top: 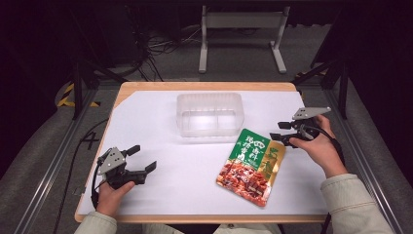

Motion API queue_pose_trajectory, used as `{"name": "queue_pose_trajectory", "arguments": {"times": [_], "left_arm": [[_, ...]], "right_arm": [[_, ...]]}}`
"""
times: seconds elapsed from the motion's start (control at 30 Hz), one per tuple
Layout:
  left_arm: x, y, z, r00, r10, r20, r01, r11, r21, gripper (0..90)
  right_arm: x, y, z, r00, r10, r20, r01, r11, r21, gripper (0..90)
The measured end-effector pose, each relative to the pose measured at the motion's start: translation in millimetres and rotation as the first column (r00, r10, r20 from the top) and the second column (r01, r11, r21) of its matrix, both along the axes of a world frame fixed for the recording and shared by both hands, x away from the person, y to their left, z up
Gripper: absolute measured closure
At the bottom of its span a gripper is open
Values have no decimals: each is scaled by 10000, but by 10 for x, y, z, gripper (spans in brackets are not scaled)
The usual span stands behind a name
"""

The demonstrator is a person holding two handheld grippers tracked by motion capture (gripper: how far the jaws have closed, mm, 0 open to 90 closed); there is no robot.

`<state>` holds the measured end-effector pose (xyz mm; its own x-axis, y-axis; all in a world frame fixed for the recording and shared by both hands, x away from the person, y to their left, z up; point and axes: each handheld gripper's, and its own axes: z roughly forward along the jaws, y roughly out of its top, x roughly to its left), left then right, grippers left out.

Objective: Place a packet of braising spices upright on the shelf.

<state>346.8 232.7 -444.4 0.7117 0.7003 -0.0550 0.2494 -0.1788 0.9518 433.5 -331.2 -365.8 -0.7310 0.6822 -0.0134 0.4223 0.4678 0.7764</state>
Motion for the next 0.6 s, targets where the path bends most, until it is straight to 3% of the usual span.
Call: {"name": "queue_pose_trajectory", "arguments": {"times": [0.17,0.37,0.6], "left_arm": [[-14,18,2,10000,34,-9,-34,10000,-26,126],[-13,22,0,10000,53,-21,-53,10000,14,126],[-10,11,0,10000,0,-66,1,10000,46,127]], "right_arm": [[59,26,-76,9977,-157,-656,139,9995,-277,391],[92,16,-205,9872,-391,-1549,351,9990,-285,364],[120,-15,-321,9789,-484,-1986,404,9982,-444,321]]}}
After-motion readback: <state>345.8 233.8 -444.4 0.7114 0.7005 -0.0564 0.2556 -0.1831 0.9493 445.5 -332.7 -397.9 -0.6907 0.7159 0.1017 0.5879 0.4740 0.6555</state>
